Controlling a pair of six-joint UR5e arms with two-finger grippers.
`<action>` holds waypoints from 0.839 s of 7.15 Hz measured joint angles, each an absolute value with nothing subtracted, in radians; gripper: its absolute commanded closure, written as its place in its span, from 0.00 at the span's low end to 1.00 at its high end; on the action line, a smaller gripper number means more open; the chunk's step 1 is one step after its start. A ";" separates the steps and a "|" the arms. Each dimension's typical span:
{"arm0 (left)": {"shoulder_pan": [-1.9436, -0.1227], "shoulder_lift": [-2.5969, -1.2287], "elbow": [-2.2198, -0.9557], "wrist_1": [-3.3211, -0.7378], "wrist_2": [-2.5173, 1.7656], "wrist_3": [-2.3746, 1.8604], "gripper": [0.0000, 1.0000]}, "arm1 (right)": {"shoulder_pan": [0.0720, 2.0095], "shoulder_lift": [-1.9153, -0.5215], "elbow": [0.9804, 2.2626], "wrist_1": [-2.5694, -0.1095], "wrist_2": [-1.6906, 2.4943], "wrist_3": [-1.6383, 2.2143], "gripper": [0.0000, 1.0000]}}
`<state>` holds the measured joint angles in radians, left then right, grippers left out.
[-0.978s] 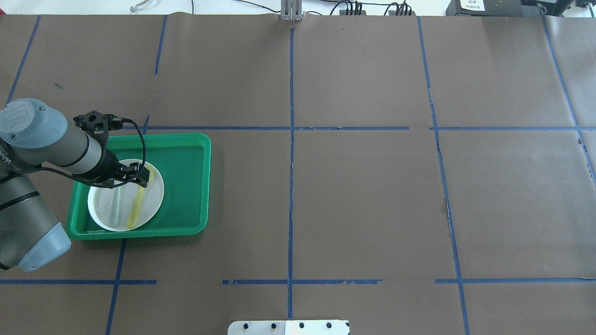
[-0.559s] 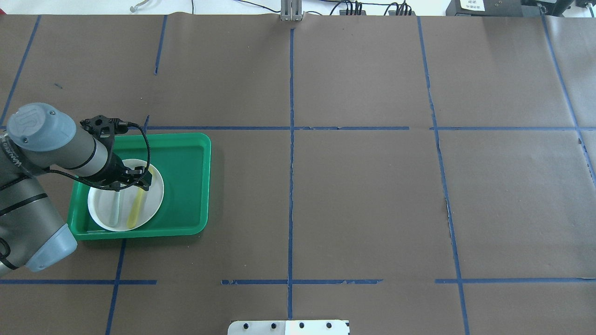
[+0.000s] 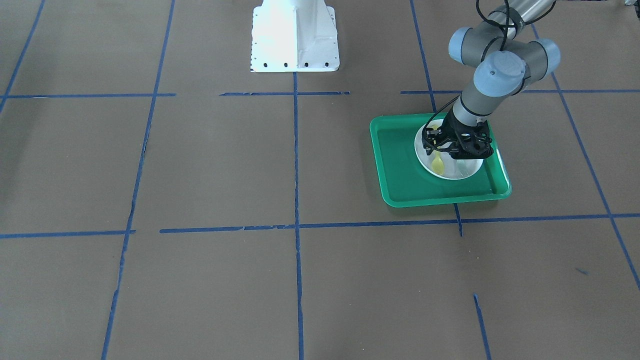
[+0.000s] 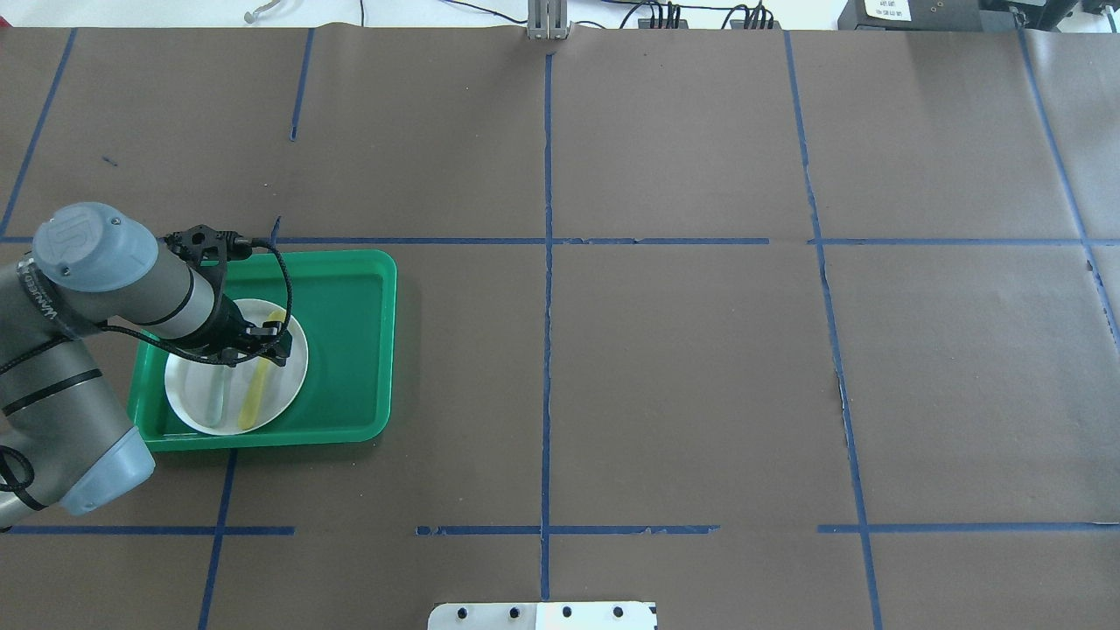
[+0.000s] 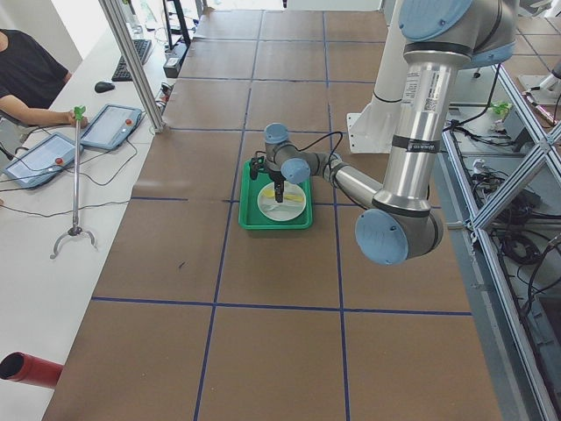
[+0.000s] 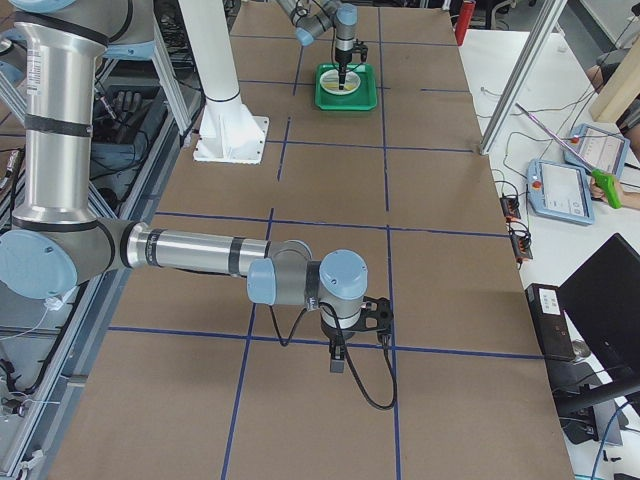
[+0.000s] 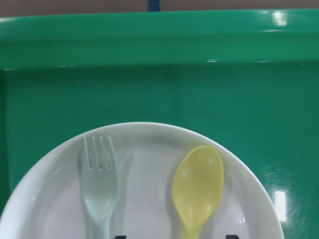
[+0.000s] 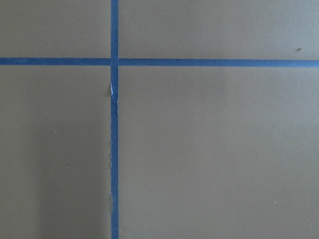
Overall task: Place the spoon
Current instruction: 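Lower the left gripper and close it on the yellow spoon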
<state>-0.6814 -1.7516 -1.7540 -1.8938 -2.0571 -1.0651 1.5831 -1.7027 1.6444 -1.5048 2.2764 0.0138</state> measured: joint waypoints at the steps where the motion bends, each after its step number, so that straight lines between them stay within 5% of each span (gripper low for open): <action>1: -0.680 -1.752 -1.754 -1.895 -2.057 -1.065 0.40 | 1.583 -1.703 1.644 -1.505 2.276 0.014 0.00; 6: -0.680 -1.750 -1.753 -1.896 -2.057 -1.065 0.74 | 1.583 -1.703 1.644 -1.505 2.276 0.014 0.00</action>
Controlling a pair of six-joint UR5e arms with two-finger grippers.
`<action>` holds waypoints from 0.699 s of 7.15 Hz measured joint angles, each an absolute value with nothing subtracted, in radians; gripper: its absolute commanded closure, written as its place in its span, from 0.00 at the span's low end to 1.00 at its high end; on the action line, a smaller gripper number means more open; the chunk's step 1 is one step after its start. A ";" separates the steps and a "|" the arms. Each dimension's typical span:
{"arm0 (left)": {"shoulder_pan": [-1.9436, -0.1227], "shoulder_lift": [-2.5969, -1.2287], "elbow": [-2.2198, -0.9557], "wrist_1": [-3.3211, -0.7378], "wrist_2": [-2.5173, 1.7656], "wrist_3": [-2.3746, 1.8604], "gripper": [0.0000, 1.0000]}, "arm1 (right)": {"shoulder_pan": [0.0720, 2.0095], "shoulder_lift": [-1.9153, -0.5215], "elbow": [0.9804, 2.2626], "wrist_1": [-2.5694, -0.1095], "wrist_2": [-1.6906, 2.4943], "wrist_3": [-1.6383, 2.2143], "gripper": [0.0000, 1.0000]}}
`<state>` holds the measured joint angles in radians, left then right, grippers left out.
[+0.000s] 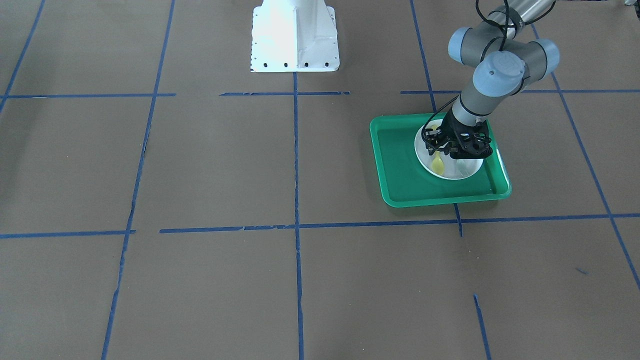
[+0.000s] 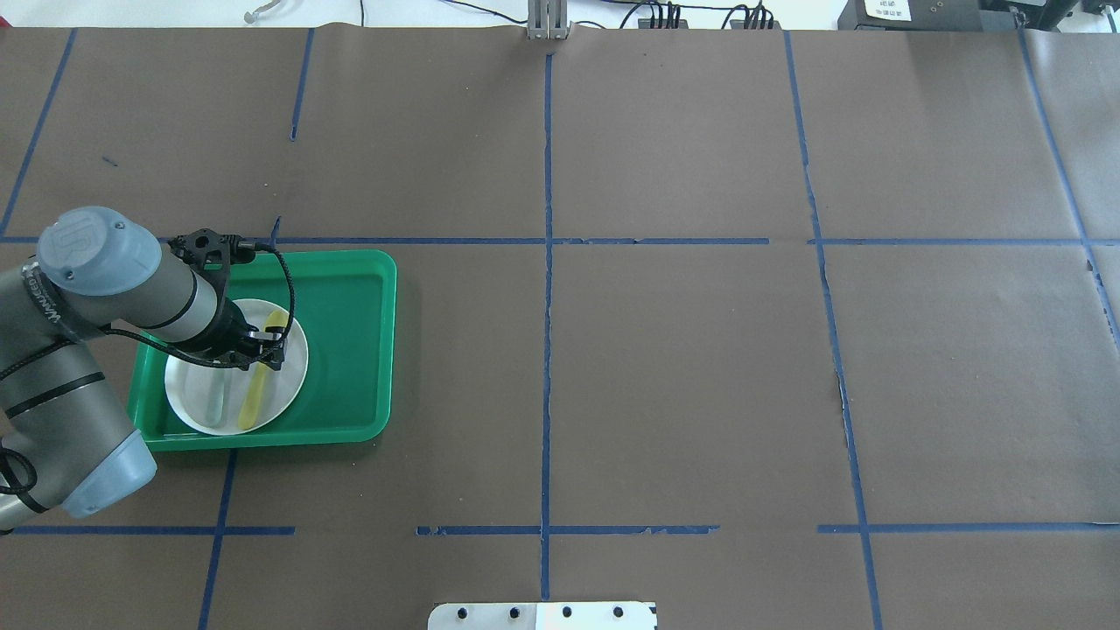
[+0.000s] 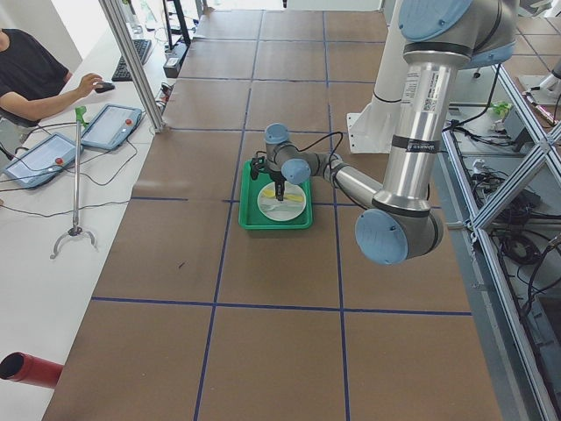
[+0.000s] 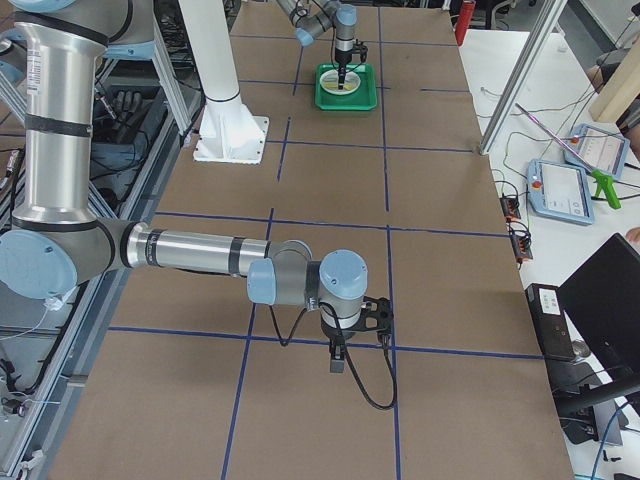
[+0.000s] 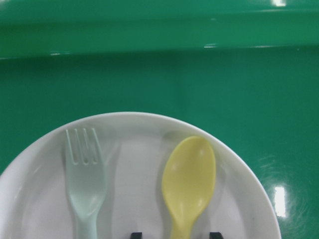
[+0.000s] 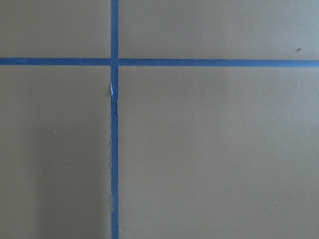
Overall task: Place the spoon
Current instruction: 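Lower the left gripper and close it on the yellow spoon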
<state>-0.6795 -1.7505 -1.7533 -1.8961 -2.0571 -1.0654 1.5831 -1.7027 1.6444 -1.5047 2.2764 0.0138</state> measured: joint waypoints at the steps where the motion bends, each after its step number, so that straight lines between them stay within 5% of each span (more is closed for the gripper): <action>1: -0.680 -1.750 -1.753 -1.896 -2.057 -1.066 0.79 | 1.583 -1.703 1.644 -1.505 2.276 0.014 0.00; 3: -0.680 -1.750 -1.754 -1.897 -2.057 -1.066 0.95 | 1.583 -1.703 1.644 -1.505 2.276 0.014 0.00; 5: -0.682 -1.749 -1.763 -1.897 -2.058 -1.063 1.00 | 1.583 -1.703 1.644 -1.505 2.276 0.014 0.00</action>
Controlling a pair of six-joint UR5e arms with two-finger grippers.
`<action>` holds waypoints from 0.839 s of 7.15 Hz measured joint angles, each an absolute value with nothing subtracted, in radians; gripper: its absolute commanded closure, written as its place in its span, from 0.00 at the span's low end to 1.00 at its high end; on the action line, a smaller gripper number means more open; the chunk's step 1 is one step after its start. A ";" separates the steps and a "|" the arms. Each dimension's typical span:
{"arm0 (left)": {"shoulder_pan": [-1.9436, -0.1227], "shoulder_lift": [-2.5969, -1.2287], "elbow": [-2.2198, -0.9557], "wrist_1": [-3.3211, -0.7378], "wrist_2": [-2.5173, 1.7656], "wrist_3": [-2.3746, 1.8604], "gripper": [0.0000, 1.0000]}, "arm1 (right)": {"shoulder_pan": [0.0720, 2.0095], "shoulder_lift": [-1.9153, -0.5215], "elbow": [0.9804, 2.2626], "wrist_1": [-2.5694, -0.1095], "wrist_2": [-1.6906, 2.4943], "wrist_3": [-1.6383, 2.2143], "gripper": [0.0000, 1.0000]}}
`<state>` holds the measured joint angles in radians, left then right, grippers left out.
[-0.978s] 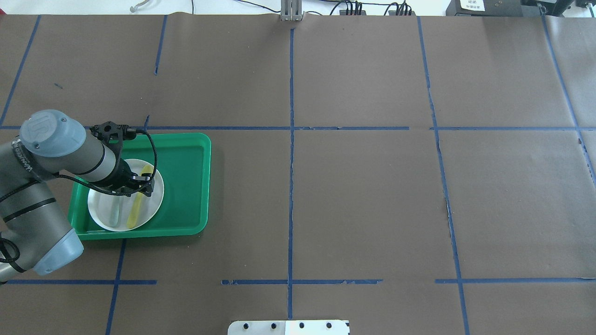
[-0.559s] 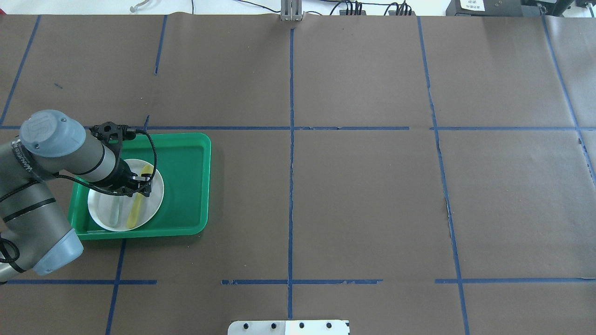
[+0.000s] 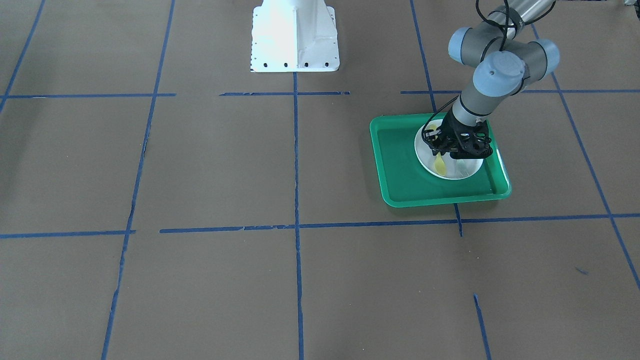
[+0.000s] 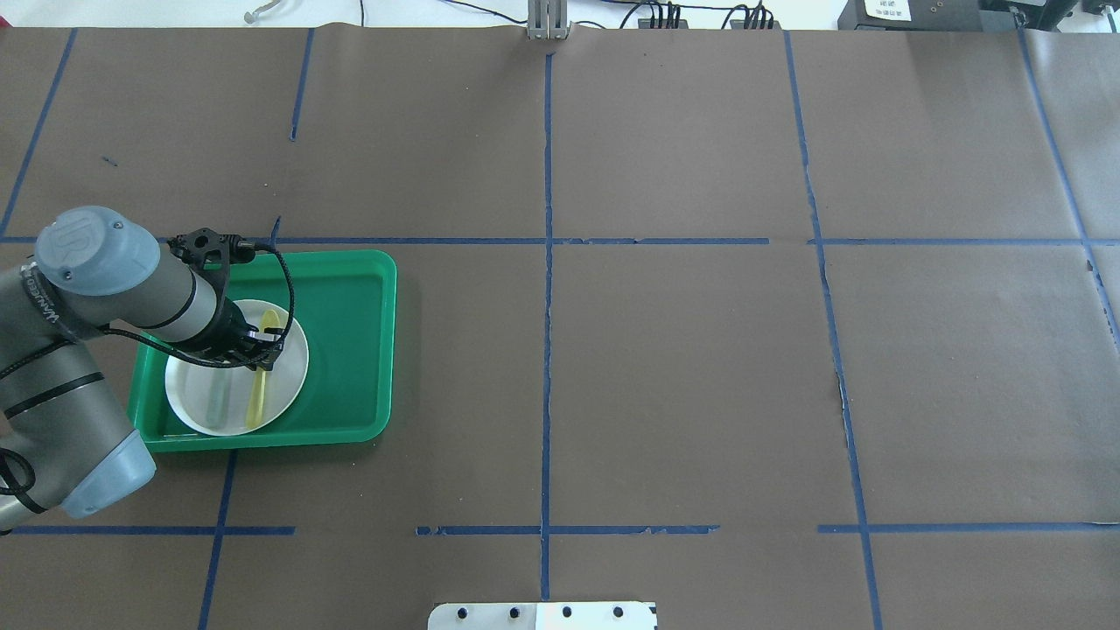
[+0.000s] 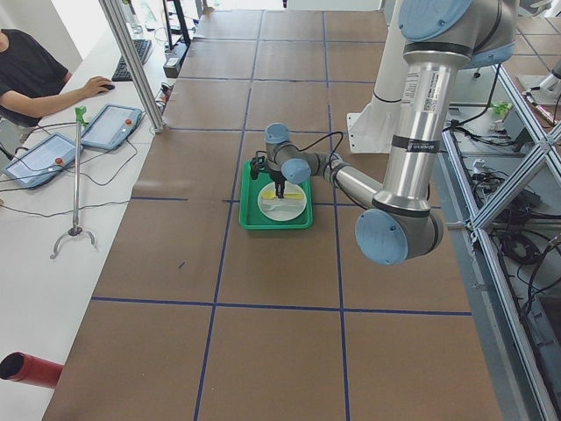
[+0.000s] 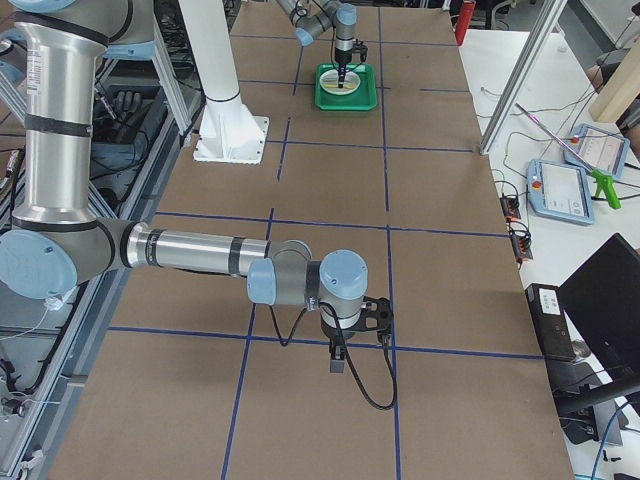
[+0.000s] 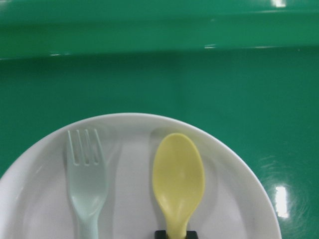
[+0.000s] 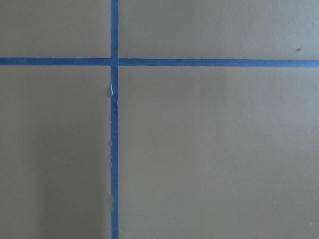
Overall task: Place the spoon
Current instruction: 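Lift the yellow spoon off the plate with the left gripper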
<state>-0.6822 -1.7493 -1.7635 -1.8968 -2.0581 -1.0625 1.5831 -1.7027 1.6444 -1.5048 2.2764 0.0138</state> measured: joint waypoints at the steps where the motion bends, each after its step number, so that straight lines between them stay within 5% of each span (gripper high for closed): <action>1: -0.687 -1.745 -1.786 -1.893 -2.058 -1.058 1.00 | 1.583 -1.703 1.644 -1.505 2.276 0.014 0.00; 6: -0.769 -1.748 -1.944 -1.727 -2.063 -1.017 1.00 | 1.583 -1.703 1.644 -1.505 2.276 0.014 0.00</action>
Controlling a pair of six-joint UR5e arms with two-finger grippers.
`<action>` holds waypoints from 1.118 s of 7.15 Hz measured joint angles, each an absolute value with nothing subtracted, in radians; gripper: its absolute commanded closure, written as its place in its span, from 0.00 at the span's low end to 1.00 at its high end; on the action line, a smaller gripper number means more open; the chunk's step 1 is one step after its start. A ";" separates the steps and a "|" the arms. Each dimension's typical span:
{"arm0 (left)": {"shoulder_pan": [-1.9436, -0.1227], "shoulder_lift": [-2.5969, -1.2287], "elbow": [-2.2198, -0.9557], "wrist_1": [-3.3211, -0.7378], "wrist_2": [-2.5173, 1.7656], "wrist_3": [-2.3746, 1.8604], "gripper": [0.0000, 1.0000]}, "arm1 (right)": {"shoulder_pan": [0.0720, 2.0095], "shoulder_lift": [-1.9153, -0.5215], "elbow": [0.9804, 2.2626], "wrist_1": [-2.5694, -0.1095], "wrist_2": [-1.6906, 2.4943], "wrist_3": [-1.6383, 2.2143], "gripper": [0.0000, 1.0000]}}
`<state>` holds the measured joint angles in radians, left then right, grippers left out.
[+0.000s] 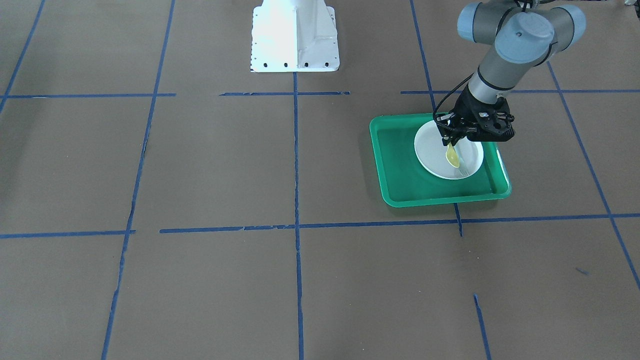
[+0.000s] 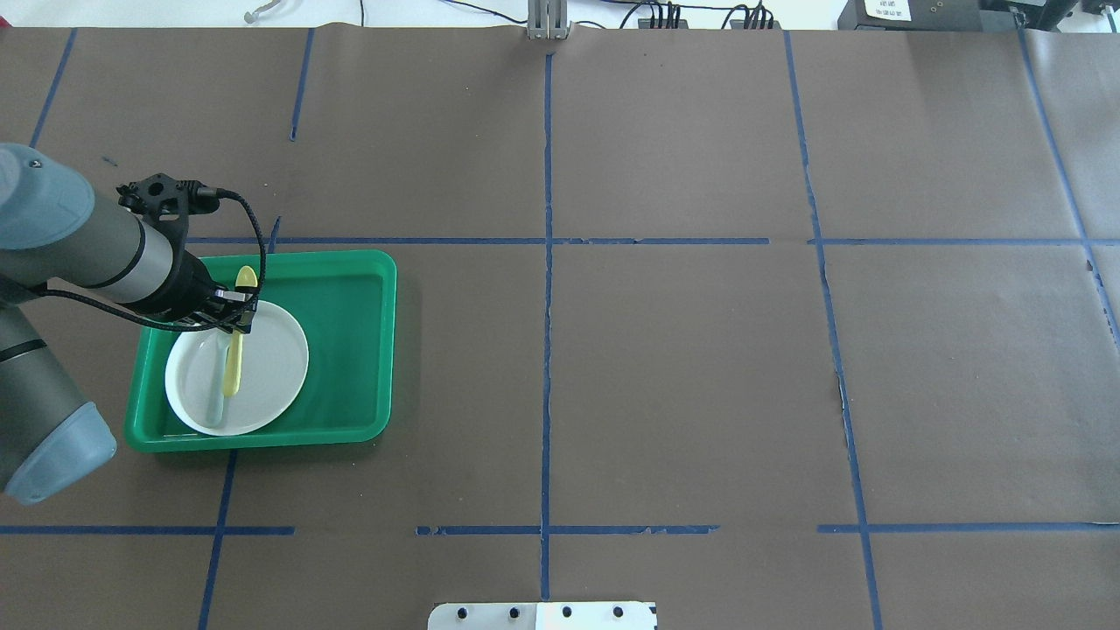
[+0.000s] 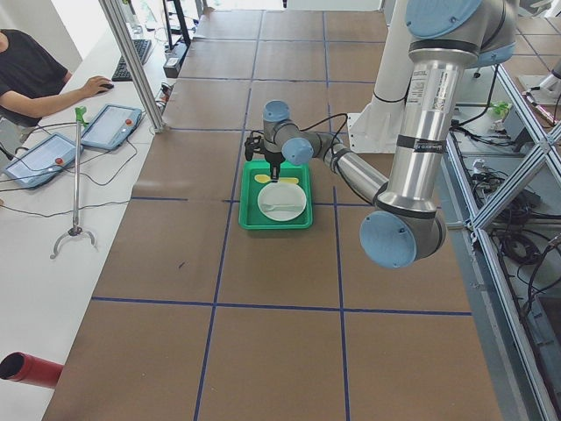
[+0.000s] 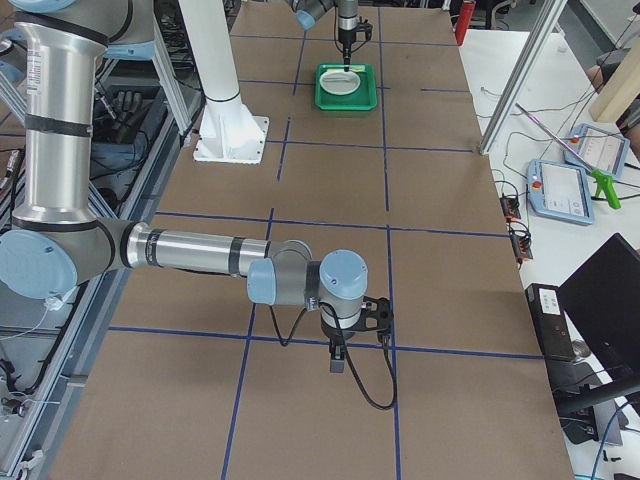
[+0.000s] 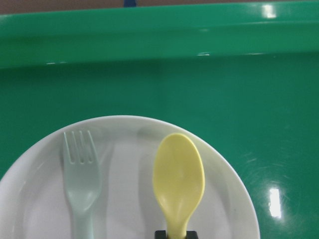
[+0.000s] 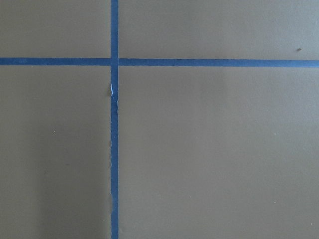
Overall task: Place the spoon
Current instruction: 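Lift the yellow spoon off the plate with the left gripper, then lower the spoon onto the tray beside the plate and open the left gripper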
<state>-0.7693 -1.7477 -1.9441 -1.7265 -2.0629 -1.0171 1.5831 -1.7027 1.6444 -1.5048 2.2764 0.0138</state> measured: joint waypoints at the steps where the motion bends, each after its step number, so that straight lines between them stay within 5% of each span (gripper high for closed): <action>1: -0.771 -1.761 -1.945 -1.702 -2.063 -1.017 1.00 | 1.583 -1.703 1.644 -1.505 2.276 0.014 0.00; 8: -0.684 -1.926 -1.811 -1.699 -2.062 -1.176 1.00 | 1.583 -1.703 1.644 -1.505 2.276 0.014 0.00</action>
<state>-0.6844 -1.9260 -1.8111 -1.6991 -2.0618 -1.1765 1.5831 -1.7027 1.6444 -1.5048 2.2764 0.0138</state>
